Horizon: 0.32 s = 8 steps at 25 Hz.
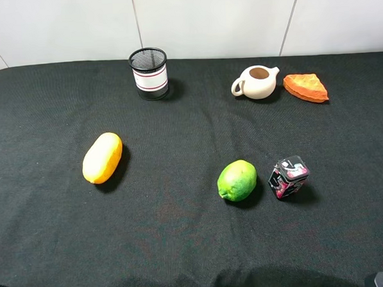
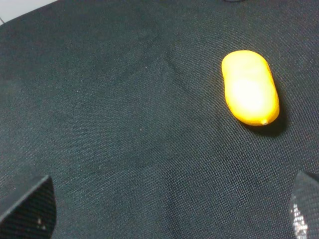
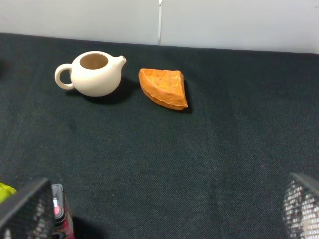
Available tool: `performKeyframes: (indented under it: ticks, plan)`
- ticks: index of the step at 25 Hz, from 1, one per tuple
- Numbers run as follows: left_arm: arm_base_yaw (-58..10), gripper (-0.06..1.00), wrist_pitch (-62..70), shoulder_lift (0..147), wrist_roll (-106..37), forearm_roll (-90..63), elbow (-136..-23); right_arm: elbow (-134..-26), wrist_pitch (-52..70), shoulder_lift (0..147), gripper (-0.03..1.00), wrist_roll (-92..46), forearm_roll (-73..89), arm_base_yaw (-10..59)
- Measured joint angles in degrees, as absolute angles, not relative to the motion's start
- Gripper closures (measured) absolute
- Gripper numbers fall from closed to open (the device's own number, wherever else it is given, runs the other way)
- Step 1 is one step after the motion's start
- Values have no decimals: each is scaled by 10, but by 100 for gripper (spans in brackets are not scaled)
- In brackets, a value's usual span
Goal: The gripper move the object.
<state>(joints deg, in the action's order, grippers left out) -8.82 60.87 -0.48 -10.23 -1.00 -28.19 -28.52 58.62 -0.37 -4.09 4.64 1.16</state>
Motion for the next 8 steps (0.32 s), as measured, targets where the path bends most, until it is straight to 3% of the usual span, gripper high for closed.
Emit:
performKeyframes:
  ticks: [8]
  plan:
    - [-88, -5, 609, -5, -102, -10, -282, -285, 586, -4, 27, -41, 46, 12]
